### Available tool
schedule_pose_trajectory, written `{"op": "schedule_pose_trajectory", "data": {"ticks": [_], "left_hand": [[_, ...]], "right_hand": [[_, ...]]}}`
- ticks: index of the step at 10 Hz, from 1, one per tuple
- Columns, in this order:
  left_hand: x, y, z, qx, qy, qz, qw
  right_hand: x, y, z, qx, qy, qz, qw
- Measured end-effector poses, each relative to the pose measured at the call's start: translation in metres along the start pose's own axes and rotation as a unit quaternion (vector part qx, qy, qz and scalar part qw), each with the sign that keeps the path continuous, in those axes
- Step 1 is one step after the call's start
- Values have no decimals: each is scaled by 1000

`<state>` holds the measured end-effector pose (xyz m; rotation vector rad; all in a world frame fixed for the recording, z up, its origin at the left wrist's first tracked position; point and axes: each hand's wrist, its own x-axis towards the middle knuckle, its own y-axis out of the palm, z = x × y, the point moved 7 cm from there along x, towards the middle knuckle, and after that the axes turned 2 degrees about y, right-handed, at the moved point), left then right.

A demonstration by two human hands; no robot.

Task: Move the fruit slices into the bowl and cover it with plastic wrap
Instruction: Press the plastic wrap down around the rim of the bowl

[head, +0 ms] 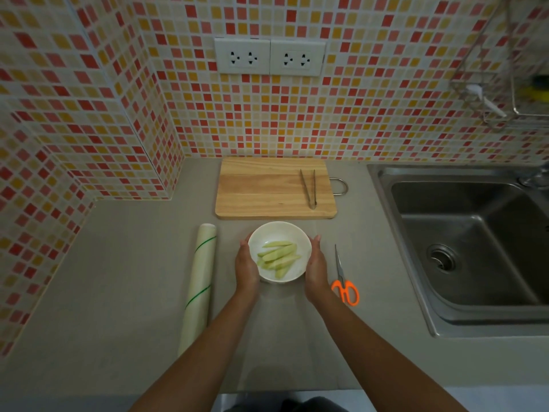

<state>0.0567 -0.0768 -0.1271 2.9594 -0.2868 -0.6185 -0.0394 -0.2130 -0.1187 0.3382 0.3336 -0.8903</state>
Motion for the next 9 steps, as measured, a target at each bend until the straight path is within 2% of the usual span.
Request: {"op": "schedule_pose_trajectory", "data": {"ticks": [3, 6, 8, 9], "left_hand": [[-7, -4, -6, 45, 29, -3, 999], [-7, -3, -10, 68, 52, 17, 996], [-6, -10, -20, 169, 73, 65, 981], [-2, -16, -31, 202, 72, 69, 974]], "right_hand": [[-1, -6, 1, -23, -43, -45, 998], [-3, -7, 1, -4, -40, -50, 998], [0, -17, 11, -48, -24, -33, 998], [0, -29, 30, -97, -32, -50, 993]]}}
